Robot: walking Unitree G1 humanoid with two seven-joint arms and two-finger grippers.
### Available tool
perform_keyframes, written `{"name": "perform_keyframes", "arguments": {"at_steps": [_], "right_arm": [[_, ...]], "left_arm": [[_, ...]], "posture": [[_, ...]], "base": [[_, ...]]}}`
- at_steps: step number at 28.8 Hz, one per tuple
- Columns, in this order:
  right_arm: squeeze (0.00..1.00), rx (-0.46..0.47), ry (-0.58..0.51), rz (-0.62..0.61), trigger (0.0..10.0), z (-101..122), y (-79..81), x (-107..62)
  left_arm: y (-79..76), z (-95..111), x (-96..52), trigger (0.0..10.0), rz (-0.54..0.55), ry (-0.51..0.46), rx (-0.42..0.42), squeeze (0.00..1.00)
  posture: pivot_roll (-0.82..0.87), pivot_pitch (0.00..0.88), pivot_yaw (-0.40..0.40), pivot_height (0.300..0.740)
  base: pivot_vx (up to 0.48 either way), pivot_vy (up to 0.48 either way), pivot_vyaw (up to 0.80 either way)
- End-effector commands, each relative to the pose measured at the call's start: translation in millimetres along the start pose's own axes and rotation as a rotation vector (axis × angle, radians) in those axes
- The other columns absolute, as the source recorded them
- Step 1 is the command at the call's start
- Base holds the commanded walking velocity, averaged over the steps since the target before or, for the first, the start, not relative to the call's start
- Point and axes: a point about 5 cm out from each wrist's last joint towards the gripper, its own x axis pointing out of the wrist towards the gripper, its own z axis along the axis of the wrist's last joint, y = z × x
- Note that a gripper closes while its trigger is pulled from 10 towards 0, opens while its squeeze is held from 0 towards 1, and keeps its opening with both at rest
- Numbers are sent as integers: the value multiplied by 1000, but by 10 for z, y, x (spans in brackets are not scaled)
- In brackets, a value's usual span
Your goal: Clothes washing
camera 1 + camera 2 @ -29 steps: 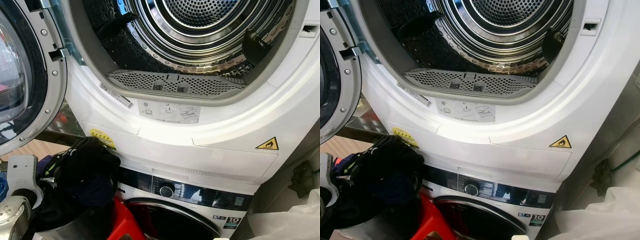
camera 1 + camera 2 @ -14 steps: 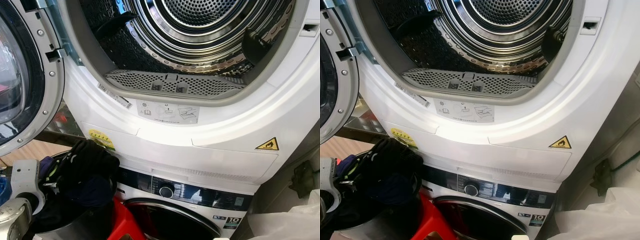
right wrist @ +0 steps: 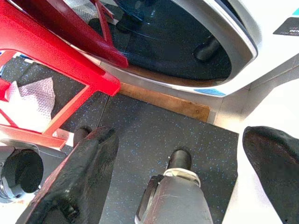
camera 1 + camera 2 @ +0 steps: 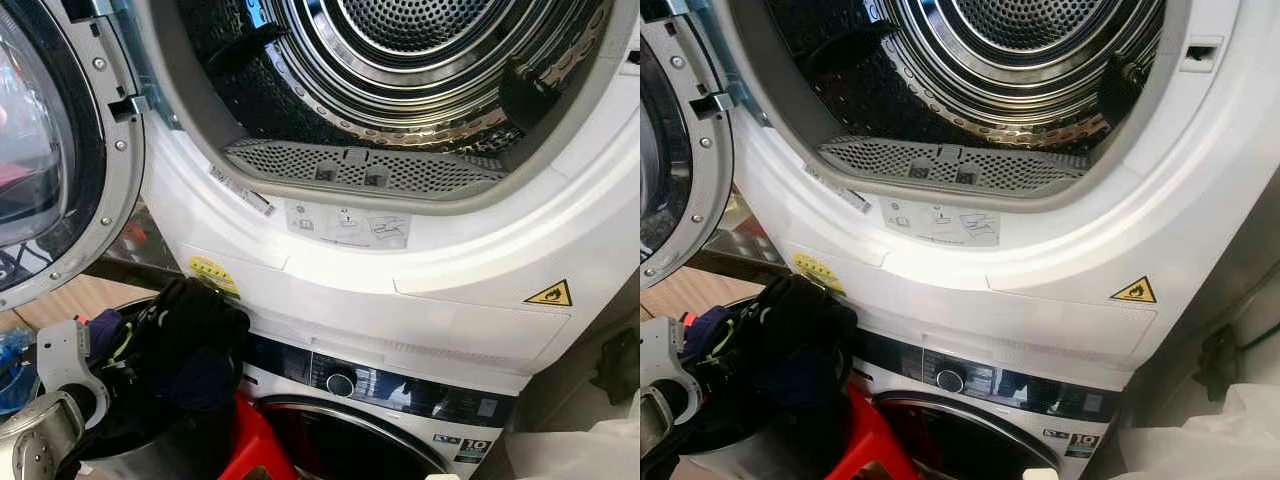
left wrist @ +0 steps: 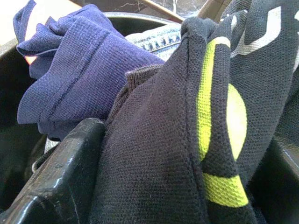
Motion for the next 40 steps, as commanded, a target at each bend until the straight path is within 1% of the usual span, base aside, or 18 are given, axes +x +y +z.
{"name": "perform_keyframes", "arguments": {"at_steps": [1,3,6,8,12,15,21,26,32,34,40], "right_arm": [[0,-6,6,7,10000,-7,23,2],[0,-7,6,8,10000,-3,26,3],[0,-6,5,8,10000,-1,29,3],[0,-8,6,10,10000,-1,32,4],[0,-8,5,10,10000,2,34,4],[0,-9,4,10,10000,7,36,5],[0,-5,0,11,10000,16,41,7],[0,-12,3,17,10000,7,50,6],[0,-18,4,21,10000,9,57,7],[0,-20,2,23,10000,21,60,9],[0,-22,-3,23,10000,41,47,12]], "left_arm": [[19,-205,36,0,8,116,-6,0],[5,-212,39,0,-3,120,8,0],[-20,-225,40,0,-19,127,-1,0],[-36,-231,41,0,-30,136,10,0],[-47,-227,49,0,-34,134,11,0],[-77,-223,60,0,-51,130,27,0],[-113,-264,87,0,-57,136,38,0],[-132,-232,90,0,-65,109,44,0],[-141,-239,93,0,-67,100,40,0],[-168,-248,93,0,-79,97,42,0],[-189,-230,94,0,-82,71,42,0]], "posture": [[54,14,71,740],[52,14,72,740],[52,11,71,740],[51,7,73,740],[49,3,75,740],[46,0,79,740],[39,0,84,740],[43,0,83,740],[45,0,81,740],[46,0,78,740],[50,0,76,740]], "base": [[0,0,0],[0,0,0],[0,0,0],[0,0,0],[0,0,0],[0,0,0],[0,0,0],[0,0,0],[0,0,0],[0,0,0],[0,0,0]]}}
